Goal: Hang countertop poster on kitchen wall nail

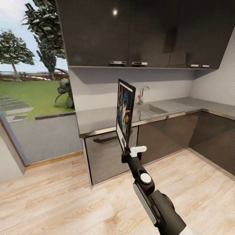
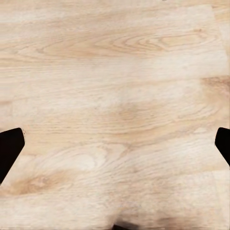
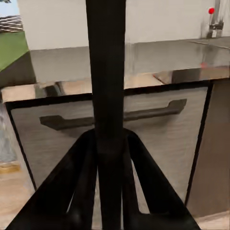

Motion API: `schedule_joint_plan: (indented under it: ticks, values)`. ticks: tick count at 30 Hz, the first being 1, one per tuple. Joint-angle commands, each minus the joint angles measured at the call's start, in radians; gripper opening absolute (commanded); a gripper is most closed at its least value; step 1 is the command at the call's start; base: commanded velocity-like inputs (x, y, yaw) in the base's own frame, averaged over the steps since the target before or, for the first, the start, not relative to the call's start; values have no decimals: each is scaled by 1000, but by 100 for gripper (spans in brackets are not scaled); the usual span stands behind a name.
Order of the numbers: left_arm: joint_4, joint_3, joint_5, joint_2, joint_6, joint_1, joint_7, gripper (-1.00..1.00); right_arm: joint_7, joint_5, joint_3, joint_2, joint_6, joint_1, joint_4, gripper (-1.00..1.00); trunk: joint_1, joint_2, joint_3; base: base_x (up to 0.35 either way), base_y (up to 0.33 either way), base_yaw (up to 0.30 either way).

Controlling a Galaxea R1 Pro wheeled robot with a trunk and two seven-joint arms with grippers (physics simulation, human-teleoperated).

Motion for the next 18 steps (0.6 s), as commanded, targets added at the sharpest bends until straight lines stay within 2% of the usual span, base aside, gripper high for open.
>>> schedule_joint_plan:
  ticks: [1,2,6,8,9,11,12,13,14,16,17,18]
  values:
    - [-1,-1,7,0,-1,0,-1,100,19,-10,3,-9,2,6,-11,-100,0,-1,-1,-247,0,0]
    - [-1,-1,7,0,-1,0,-1,100,66,-10,4,-25,0,20,-31,-100,0,-1,-1,-170,0,0]
    - [-1,-1,6,0,-1,0,-1,100,158,-7,4,-45,-5,60,-68,-100,0,-1,-1,-101,0,0]
    - [-1,-1,6,0,-1,0,-2,100,232,-5,3,-63,-19,91,-90,-100,0,-1,-1,-40,0,0]
    - [-1,-1,6,0,-2,0,-2,100,318,-4,3,-94,-48,108,-104,-100,0,-1,-1,-18,0,0]
    - [-1,-1,6,0,-2,0,-2,100,383,-4,3,-121,-66,115,-109,-100,0,-1,-1,-13,0,0]
    - [-1,-1,6,0,-2,0,-2,100,449,-5,3,-149,-77,119,-113,-100,0,-1,-1,-7,0,0]
    - [-1,-1,6,0,-2,0,-2,100,483,-6,2,-161,-80,120,-114,-100,0,-1,-1,-6,0,0]
    - [-1,-1,6,1,-3,0,-4,100,546,-6,2,-181,-83,122,-114,-100,0,-1,-1,-4,0,0]
    - [-1,-1,6,2,-3,0,-11,100,608,-5,1,-195,-85,124,-112,-100,0,-1,-1,-3,0,0]
    - [-1,-1,6,11,-3,0,-22,100,667,-4,-1,-205,-86,125,-107,-100,0,-1,-1,-2,0,0]
    - [-1,-1,6,18,-3,0,-31,100,696,-3,-2,-210,-86,125,-101,-100,0,-1,-1,-1,0,0]
